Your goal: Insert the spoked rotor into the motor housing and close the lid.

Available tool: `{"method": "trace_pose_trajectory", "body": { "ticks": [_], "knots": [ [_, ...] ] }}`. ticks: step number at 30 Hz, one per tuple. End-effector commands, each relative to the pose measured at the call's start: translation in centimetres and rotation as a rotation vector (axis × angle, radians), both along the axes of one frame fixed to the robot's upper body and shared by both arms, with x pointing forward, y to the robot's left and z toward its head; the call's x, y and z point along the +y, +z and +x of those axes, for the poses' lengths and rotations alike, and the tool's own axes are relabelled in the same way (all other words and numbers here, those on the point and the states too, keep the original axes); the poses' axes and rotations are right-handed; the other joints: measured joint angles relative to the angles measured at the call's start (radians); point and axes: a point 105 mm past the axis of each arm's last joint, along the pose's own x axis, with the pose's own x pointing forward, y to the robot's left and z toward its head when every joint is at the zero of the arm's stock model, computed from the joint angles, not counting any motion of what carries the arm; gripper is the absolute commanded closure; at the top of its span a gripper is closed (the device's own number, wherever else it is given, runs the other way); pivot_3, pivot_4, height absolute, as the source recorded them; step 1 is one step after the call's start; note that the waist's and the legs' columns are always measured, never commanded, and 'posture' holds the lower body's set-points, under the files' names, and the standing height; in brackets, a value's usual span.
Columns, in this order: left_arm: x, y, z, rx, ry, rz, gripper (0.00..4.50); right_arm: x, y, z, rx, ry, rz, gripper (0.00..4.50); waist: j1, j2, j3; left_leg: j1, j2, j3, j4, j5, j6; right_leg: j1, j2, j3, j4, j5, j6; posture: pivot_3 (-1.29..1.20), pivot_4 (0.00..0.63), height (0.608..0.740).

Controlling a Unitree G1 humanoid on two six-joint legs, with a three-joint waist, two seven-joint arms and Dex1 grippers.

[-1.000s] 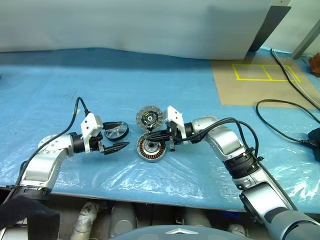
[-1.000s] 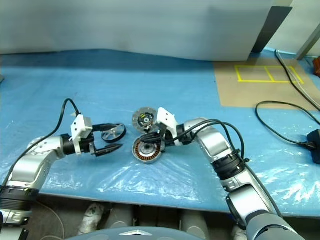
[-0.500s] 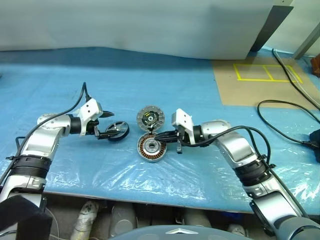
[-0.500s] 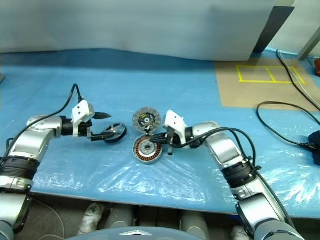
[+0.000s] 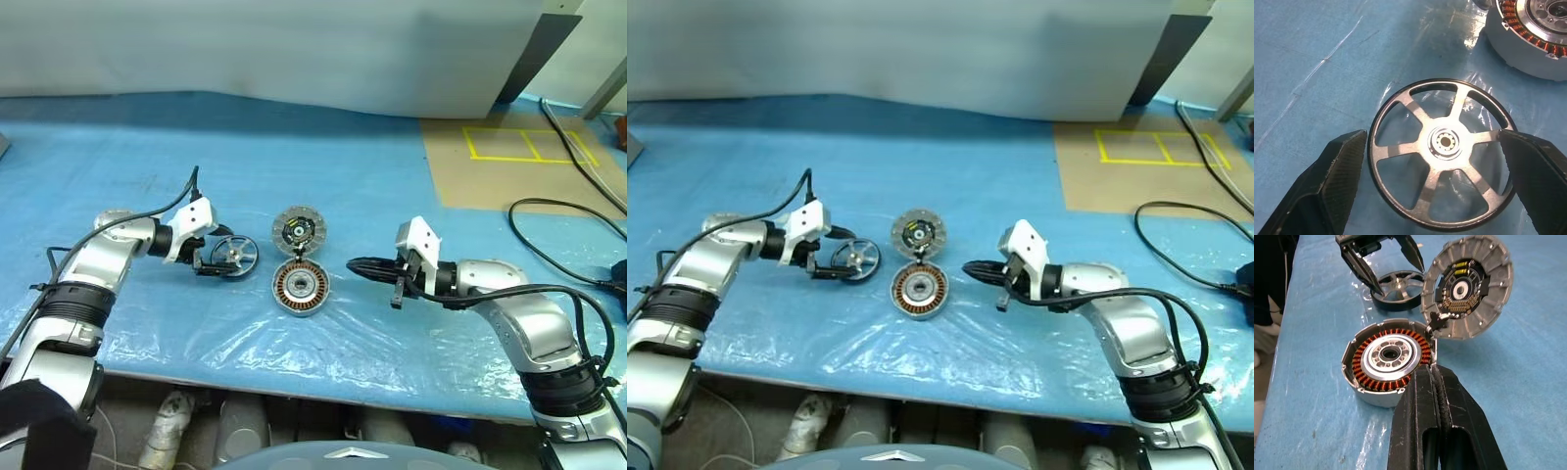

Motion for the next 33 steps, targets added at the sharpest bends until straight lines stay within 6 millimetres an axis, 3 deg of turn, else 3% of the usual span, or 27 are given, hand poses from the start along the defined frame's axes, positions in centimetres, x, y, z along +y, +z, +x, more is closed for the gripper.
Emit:
{"method": "trace_pose_trajectory", "body": {
  "ticks": [1, 23, 33],
  "knots": [
    [-0.6, 0.8, 0.3, -0.029, -0.042, 0.007, 0.0, 0.3, 1.1, -0.3, -0.036, -0.003, 0.027, 4.49, 0.002, 0.0, 0.0, 0.0, 0.0, 0.0, 0.0, 0.0, 0.0, 0.0, 0.0, 0.0, 0.0, 0.0, 0.0, 0.0, 0.15, 0.74],
    [-0.6, 1.0, -0.3, -0.08, -0.131, 0.031, 0.0, 0.5, 0.7, 0.5, -0.025, -0.041, 0.025, 4.49, 0.003, 0.0, 0.0, -0.001, 0.0, 0.0, -0.001, 0.0, 0.0, 0.0, 0.0, 0.0, -0.001, 0.0, 0.0, 0.0, 0.15, 0.74],
    [-0.5, -0.9, -0.5, -0.081, -0.171, 0.12, 0.0, 0.5, 0.5, 0.7, -0.025, -0.061, 0.017, 4.49, 0.003, 0.0, 0.0, -0.001, 0.0, 0.0, -0.001, 0.0, 0.0, 0.0, 0.0, 0.0, -0.001, 0.0, 0.0, 0.0, 0.15, 0.74]
  ]
}}
